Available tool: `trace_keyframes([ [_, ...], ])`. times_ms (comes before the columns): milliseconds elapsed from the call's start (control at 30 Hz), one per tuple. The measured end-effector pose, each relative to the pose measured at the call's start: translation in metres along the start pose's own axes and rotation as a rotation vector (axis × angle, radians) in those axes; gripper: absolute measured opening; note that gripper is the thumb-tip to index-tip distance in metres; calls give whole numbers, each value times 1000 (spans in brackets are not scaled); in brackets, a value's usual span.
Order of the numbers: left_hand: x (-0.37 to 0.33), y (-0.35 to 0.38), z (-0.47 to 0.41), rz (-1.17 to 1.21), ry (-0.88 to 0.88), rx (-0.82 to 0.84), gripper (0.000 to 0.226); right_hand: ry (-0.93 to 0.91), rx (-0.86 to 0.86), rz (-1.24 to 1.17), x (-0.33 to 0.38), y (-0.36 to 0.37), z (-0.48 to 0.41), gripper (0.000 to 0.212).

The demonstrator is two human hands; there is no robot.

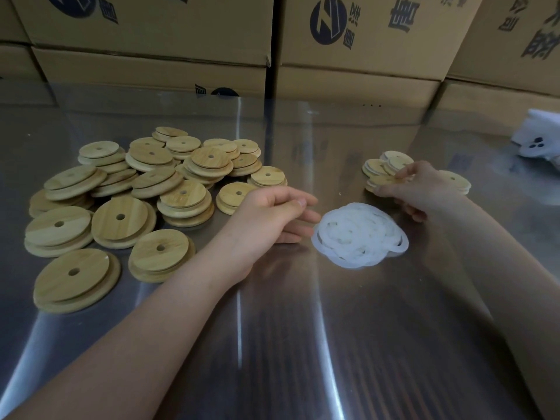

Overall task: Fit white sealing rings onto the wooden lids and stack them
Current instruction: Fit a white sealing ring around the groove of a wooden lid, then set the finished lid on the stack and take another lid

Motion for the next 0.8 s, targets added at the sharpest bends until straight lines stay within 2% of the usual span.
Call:
trace_keyframes([
  [233,-2,2,1,-65,15,-10,21,-67,-90,250,-3,-5,-11,60],
  [500,-8,0,0,-195,104,-67,27,-78,-190,290,-6,-14,-16,55],
  [700,-34,-23,10,-661,354,-368,26,-114,-252,350,1,-17,-6,49],
  [800,-36,-35,9,-835,336,-462,29,-224,-284,367,20,-16,4,35],
])
Point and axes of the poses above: each hand's wrist, its own z-axis away from the middle knuckle, its own y-axis out of the palm, x = y × z, the point moved 10 cm from there along -z, towards the middle knuckle, and after that the axes turned 2 degrees about y, right-handed, at the moved point
